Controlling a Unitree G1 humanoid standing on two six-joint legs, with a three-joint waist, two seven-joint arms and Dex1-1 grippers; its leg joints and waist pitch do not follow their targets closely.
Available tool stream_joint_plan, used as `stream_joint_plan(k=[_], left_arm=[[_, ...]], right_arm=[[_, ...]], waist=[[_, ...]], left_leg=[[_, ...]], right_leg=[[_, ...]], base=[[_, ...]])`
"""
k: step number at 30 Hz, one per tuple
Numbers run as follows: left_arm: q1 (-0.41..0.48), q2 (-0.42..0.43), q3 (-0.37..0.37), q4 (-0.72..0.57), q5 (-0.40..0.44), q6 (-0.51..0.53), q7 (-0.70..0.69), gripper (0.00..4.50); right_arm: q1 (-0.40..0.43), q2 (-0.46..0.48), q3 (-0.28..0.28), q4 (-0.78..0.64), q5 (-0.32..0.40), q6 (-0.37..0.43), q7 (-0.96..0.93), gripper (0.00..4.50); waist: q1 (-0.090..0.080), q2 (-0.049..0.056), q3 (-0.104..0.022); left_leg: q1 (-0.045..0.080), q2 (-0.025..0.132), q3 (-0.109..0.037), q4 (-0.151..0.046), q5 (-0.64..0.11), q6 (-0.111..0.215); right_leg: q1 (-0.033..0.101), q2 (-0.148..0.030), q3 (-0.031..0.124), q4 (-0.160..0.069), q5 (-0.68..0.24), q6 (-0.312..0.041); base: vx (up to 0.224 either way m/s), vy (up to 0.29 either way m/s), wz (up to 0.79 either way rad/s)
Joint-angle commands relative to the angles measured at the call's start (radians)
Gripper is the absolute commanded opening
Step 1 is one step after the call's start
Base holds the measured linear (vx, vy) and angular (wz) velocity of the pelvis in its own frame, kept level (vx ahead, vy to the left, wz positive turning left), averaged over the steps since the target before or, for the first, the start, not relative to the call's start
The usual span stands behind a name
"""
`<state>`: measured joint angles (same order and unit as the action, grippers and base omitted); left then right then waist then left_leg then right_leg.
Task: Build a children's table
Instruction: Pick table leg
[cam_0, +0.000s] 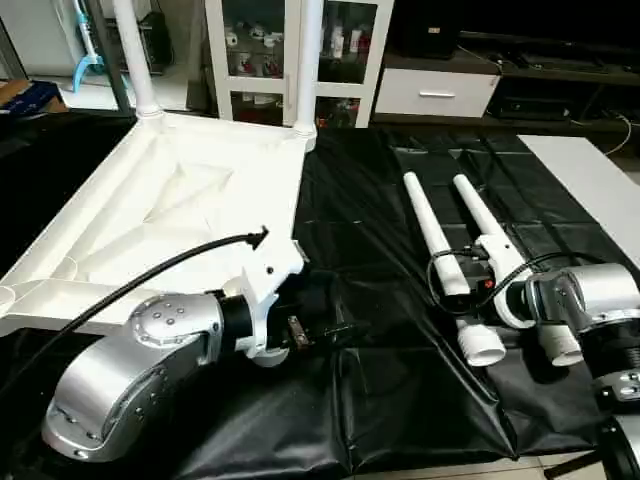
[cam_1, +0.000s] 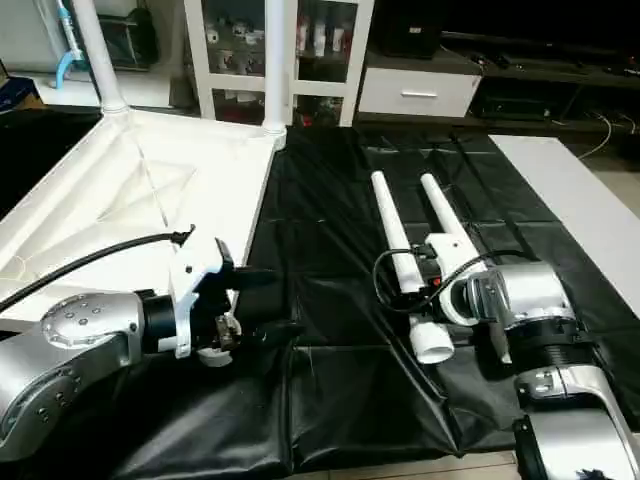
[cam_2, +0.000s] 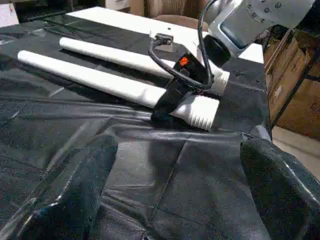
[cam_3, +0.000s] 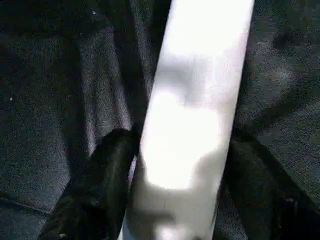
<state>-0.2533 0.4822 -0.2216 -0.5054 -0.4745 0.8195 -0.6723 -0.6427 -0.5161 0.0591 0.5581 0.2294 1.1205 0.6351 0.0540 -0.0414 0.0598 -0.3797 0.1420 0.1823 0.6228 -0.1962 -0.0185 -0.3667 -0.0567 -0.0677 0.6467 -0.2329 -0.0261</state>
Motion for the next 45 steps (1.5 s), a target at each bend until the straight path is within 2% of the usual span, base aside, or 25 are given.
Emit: stream_joint_plan(k=[1,4,9,10,12,13,14,15,16,17,19,20,21,22,23,25,27,29,30,31,32,35,37,40,45], left_arm=[[-0.018,0.0,-0.004,-0.007,0.001,0.004,0.005,4.4],[-0.023,-0.009,-0.001,0.001,0.01,-0.003,0.02,4.4],[-0.028,-0.071,0.033,0.025,0.034,-0.049,0.093,4.4],[-0.032,-0.095,0.048,0.032,0.032,-0.055,0.115,4.4],[-0.049,-0.15,0.082,0.054,0.035,-0.056,0.183,4.4],[-0.058,-0.169,0.084,0.065,0.062,-0.101,0.21,4.4],[-0.059,-0.17,0.084,0.066,0.064,-0.104,0.211,4.4],[-0.082,-0.17,0.075,0.082,0.083,-0.128,0.213,4.4],[-0.083,-0.17,0.075,0.083,0.083,-0.129,0.214,4.4],[-0.117,-0.204,0.081,0.13,0.177,-0.186,0.334,4.4],[-0.165,-0.235,0.105,0.158,0.204,-0.114,0.425,4.4],[-0.165,-0.235,0.105,0.158,0.204,-0.114,0.425,4.4],[-0.193,-0.255,0.136,0.17,0.152,-0.077,0.407,4.4],[-0.204,-0.263,0.15,0.177,0.123,-0.078,0.39,4.4],[-0.227,-0.28,0.179,0.192,0.083,-0.09,0.374,4.4],[-0.264,-0.312,0.227,0.221,0.031,-0.087,0.379,4.4],[-0.289,-0.327,0.252,0.244,-0.002,-0.08,0.377,4.4],[-0.332,-0.337,0.275,0.285,-0.027,-0.093,0.372,4.4],[-0.336,-0.339,0.277,0.289,-0.028,-0.095,0.372,4.4],[-0.371,-0.357,0.301,0.32,-0.03,-0.105,0.384,4.4],[-0.382,-0.363,0.311,0.329,-0.032,-0.108,0.39,4.4],[-0.413,-0.373,0.339,0.338,-0.059,-0.092,0.384,4.4],[-0.422,-0.376,0.351,0.332,-0.089,-0.077,0.38,4.4],[-0.426,-0.396,0.367,0.324,-0.134,-0.053,0.389,4.4],[-0.436,-0.412,0.377,0.321,-0.186,-0.022,0.372,4.4]], right_arm=[[-0.02,-0.015,-0.028,0.022,0.017,0.008,0.003,2.51],[-0.023,-0.005,-0.054,0.043,0.025,0.008,-0.004,2.16],[-0.005,0.002,-0.091,0.03,0.031,0.012,-0.031,1.95],[-0.001,0.003,-0.109,0.021,0.036,0.014,-0.04,1.91],[0.005,0.006,-0.154,-0.01,0.055,0.024,-0.056,1.89],[0.012,0.011,-0.187,-0.043,0.07,0.027,-0.069,1.88],[0.013,0.011,-0.19,-0.046,0.071,0.027,-0.07,1.87],[0.026,0.025,-0.245,-0.108,0.103,0.042,-0.08,1.86],[0.026,0.026,-0.246,-0.108,0.103,0.042,-0.08,1.86],[0.05,0.057,-0.334,-0.21,0.154,0.043,-0.096,1.86],[0.087,0.11,-0.433,-0.357,0.231,-0.008,-0.103,1.86],[0.087,0.11,-0.433,-0.357,0.231,-0.008,-0.103,1.86],[0.125,0.143,-0.474,-0.478,0.298,-0.055,-0.075,1.86],[0.136,0.156,-0.489,-0.523,0.334,-0.059,-0.058,1.86],[0.149,0.173,-0.514,-0.602,0.406,-0.034,-0.026,1.86],[0.157,0.196,-0.548,-0.693,0.514,0.004,0.009,1.86],[0.154,0.206,-0.569,-0.722,0.587,0.049,0.034,1.85],[0.16,0.202,-0.57,-0.742,0.659,0.089,0.098,1.85],[0.162,0.203,-0.57,-0.745,0.666,0.094,0.103,1.85],[0.173,0.213,-0.579,-0.759,0.715,0.127,0.13,1.85],[0.175,0.218,-0.584,-0.758,0.73,0.138,0.137,1.85],[0.193,0.225,-0.586,-0.763,0.818,0.16,0.161,1.85],[0.197,0.226,-0.592,-0.769,0.868,0.177,0.161,1.85],[0.198,0.218,-0.596,-0.765,0.908,0.193,0.148,1.85],[0.202,0.211,-0.591,-0.769,0.936,0.213,0.168,1.85]], waist=[[0.0,0.004,-0.057],[0.002,0.007,-0.059],[0.003,0.003,-0.059],[0.003,0.006,-0.057],[0.005,0.002,-0.059],[0.006,0.002,-0.059],[0.007,-0.001,-0.061],[0.007,0.0,-0.061],[0.01,-0.002,-0.062],[0.009,0.0,-0.06],[0.008,0.004,-0.062],[0.01,0.002,-0.064],[0.008,0.003,-0.063],[0.016,0.01,-0.065],[0.015,0.007,-0.065],[0.017,0.011,-0.067],[0.016,0.01,-0.064],[0.014,0.006,-0.061],[0.016,0.008,-0.06],[0.012,-0.002,-0.058],[0.019,0.003,-0.06],[0.018,-0.009,-0.06],[0.018,-0.01,-0.061],[0.018,-0.019,-0.061],[0.02,-0.019,-0.057]], left_leg=[[0.022,0.096,-0.038,-0.078,-0.152,-0.057],[0.022,0.096,-0.037,-0.077,-0.131,-0.051],[0.021,0.097,-0.035,-0.076,-0.138,-0.048],[0.02,0.097,-0.036,-0.077,-0.145,-0.048],[0.024,0.098,-0.033,-0.075,-0.148,-0.049],[0.02,0.099,-0.033,-0.076,-0.137,-0.046],[0.022,0.101,-0.033,-0.076,-0.129,-0.041],[0.021,0.1,-0.033,-0.077,-0.123,-0.037],[0.022,0.099,-0.031,-0.076,-0.115,-0.031],[0.021,0.102,-0.031,-0.079,-0.119,-0.027],[0.025,0.106,-0.034,-0.08,-0.122,-0.028],[0.026,0.106,-0.035,-0.078,-0.118,-0.026],[0.023,0.104,-0.035,-0.081,-0.114,-0.024],[0.028,0.105,-0.032,-0.077,-0.105,-0.027],[0.025,0.102,-0.032,-0.078,-0.095,-0.018],[0.025,0.102,-0.032,-0.077,-0.087,-0.001],[0.025,0.102,-0.032,-0.078,-0.091,0.005],[0.025,0.099,-0.03,-0.077,-0.116,-0.004],[0.027,0.097,-0.029,-0.076,-0.126,-0.006],[0.023,0.097,-0.028,-0.077,-0.133,-0.007],[0.026,0.099,-0.03,-0.076,-0.132,-0.009],[0.021,0.103,-0.033,-0.078,-0.096,-0.007],[0.022,0.101,-0.031,-0.076,-0.08,-0.007],[0.019,0.1,-0.029,-0.075,-0.061,0.0],[0.019,0.101,-0.029,-0.078,-0.081,-0.017]], right_leg=[[0.032,-0.107,0.07,-0.084,-0.119,-0.223],[0.033,-0.106,0.069,-0.08,-0.087,-0.23],[0.035,-0.108,0.069,-0.084,-0.094,-0.235],[0.035,-0.108,0.069,-0.085,-0.105,-0.233],[0.035,-0.108,0.07,-0.087,-0.104,-0.231],[0.037,-0.107,0.07,-0.087,-0.096,-0.228],[0.037,-0.107,0.07,-0.085,-0.089,-0.216],[0.037,-0.107,0.068,-0.084,-0.086,-0.215],[0.036,-0.107,0.07,-0.085,-0.083,-0.204],[0.035,-0.105,0.071,-0.087,-0.083,-0.194],[0.034,-0.108,0.07,-0.083,-0.067,-0.184],[0.034,-0.111,0.069,-0.083,-0.067,-0.181],[0.036,-0.111,0.067,-0.083,-0.068,-0.183],[0.03,-0.112,0.069,-0.082,-0.057,-0.182],[0.033,-0.109,0.068,-0.082,-0.035,-0.191],[0.032,-0.108,0.067,-0.08,-0.01,-0.203],[0.03,-0.107,0.066,-0.082,-0.015,-0.209],[0.029,-0.108,0.066,-0.09,-0.082,-0.207],[0.028,-0.108,0.066,-0.094,-0.107,-0.203],[0.029,-0.108,0.068,-0.1,-0.141,-0.192],[0.028,-0.112,0.068,-0.099,-0.151,-0.188],[0.029,-0.116,0.065,-0.096,-0.156,-0.173],[0.028,-0.116,0.065,-0.095,-0.147,-0.171],[0.028,-0.115,0.065,-0.094,-0.137,-0.17],[0.025,-0.116,0.065,-0.099,-0.176,-0.164]], base=[[0.0,0.0,0.0],[0.0,0.0,0.0],[0.0,0.0,0.0],[0.0,0.0,0.0],[0.0,0.0,0.0],[0.0,0.0,0.0],[0.0,0.0,0.0],[0.0,0.0,0.0],[0.0,0.0,0.0],[0.0,0.0,0.0],[0.0,0.0,0.0],[0.0,0.0,0.0],[0.0,0.0,0.0],[0.0,0.0,0.0],[0.0,0.0,0.0],[0.0,0.0,0.0],[0.0,0.0,0.0],[0.0,0.0,0.0],[0.0,0.0,0.0],[0.0,0.0,0.0],[0.0,0.0,0.0],[0.0,0.0,0.0],[0.0,0.0,0.0],[0.0,0.0,0.0],[0.0,0.0,0.0]])
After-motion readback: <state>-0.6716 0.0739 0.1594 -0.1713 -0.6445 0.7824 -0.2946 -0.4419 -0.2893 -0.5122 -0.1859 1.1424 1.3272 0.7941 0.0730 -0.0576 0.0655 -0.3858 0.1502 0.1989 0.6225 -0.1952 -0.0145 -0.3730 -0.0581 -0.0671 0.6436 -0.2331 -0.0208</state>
